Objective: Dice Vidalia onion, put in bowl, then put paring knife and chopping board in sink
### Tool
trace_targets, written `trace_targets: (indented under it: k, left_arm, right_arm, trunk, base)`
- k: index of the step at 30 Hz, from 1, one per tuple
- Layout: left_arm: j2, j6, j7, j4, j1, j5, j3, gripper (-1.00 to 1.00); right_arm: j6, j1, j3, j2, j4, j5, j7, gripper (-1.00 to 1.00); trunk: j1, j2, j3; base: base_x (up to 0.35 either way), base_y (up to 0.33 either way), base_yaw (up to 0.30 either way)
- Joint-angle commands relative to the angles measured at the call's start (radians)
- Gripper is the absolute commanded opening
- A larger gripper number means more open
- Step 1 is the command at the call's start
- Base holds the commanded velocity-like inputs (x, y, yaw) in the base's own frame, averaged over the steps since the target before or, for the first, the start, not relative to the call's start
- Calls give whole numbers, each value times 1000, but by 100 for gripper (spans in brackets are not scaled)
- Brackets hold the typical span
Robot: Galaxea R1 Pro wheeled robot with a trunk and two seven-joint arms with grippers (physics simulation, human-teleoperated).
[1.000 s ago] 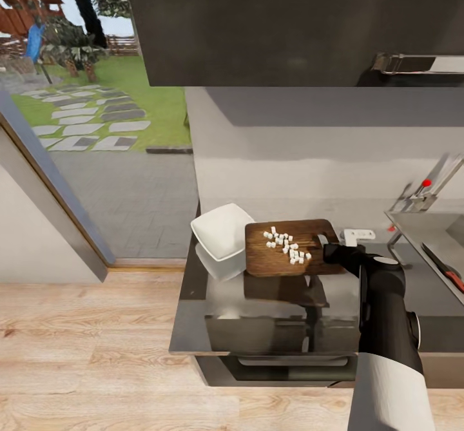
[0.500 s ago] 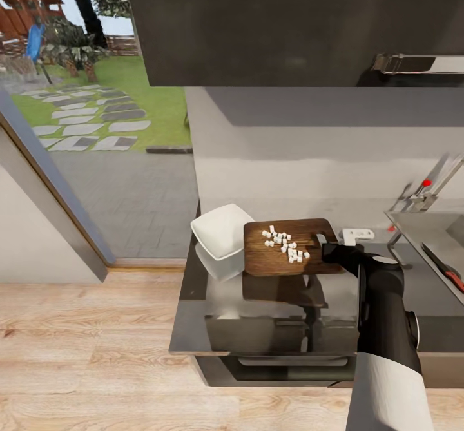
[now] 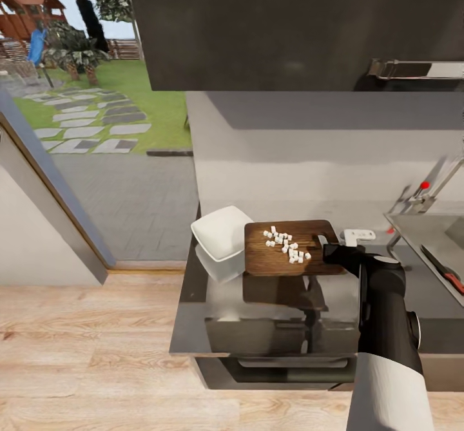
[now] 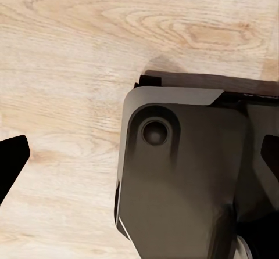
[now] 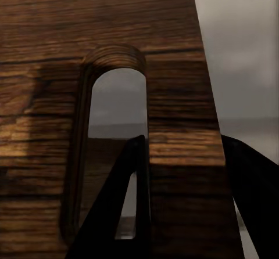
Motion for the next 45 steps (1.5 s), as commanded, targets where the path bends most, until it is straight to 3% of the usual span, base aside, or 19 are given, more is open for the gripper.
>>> trace_targets:
  k: [1,17,26,32,45]
  left_arm:
    - [1,1,6,-1,0,9,-9,100]
    - [1,1,6,-2,0,9,-8,100]
    - [1,1,6,-3,0,9,-8,100]
    - [1,1,6,-3,0,9,-8,100]
    - [2,1,6,-3,0,9,-8,100]
  right_arm:
    - [2,-1,-2,1,-1,10,10,-100]
    - [4,-1,-1,1,-21,10,10,-100]
    - [51,-1,1,0,-22,10,10,-100]
    - [88,-2,65,-2,-22,13,6,-100]
    - [97,-5,80,-2,-22,13,-27,-100]
  trunk:
    - [1,-2,0]
    - [1,-2,25]
    - [1,-2,33]
    - [1,-2,33]
    - [1,-2,33]
  base:
    - [0,0,0]
    - [0,0,0]
    - [0,0,0]
    - [0,0,0]
    - [0,0,0]
